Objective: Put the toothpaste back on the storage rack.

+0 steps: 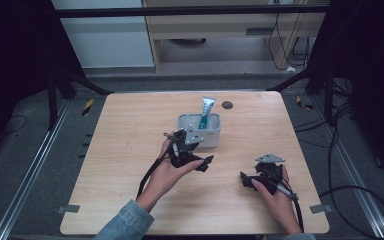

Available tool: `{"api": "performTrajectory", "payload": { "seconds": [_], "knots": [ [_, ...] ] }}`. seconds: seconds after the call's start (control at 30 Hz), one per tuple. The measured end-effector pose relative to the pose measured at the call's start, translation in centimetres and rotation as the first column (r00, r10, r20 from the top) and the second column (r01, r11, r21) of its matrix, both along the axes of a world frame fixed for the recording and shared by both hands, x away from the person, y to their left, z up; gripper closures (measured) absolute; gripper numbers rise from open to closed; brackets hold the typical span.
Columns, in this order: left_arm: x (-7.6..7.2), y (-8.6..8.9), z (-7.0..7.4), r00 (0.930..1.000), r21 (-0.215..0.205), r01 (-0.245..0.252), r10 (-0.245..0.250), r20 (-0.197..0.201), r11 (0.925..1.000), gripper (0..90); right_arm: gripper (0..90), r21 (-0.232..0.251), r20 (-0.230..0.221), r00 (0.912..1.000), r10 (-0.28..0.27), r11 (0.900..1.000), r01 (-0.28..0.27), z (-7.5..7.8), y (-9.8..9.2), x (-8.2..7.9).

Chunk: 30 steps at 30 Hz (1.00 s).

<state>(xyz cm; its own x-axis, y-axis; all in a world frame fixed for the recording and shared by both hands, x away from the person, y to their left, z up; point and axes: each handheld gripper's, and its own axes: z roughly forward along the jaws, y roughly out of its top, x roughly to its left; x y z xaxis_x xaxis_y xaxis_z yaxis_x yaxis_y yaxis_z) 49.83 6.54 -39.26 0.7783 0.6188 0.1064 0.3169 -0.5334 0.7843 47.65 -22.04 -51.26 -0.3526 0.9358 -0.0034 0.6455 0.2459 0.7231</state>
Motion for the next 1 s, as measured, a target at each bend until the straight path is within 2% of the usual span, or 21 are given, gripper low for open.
{"api": "performTrajectory", "payload": {
  "seconds": [0.3, 0.53, 1.0],
  "knots": [
    [-0.1, 2.0, -0.1, 0.9996, -0.002, -0.028, 0.028, 0.000, 0.9996, 6.4, 0.6, 0.000, 0.000, 1.0000, 0.000, 1.000, 0.000, 0.0, 0.0, 0.0],
    [0.0, 4.3, -0.4, 0.9975, -0.012, -0.070, 0.070, -0.002, 0.9975, 6.3, 0.6, 0.000, 0.000, 1.0000, 0.000, 1.000, 0.000, 0.0, 0.0, 0.0],
    [1.0, 9.1, -1.9, 0.9843, 0.002, -0.175, 0.175, -0.020, 0.9845, 6.3, 0.6, 0.000, 0.000, 1.0000, 0.000, 1.000, 0.000, 0.0, 0.0, 0.0]
  ]
}}
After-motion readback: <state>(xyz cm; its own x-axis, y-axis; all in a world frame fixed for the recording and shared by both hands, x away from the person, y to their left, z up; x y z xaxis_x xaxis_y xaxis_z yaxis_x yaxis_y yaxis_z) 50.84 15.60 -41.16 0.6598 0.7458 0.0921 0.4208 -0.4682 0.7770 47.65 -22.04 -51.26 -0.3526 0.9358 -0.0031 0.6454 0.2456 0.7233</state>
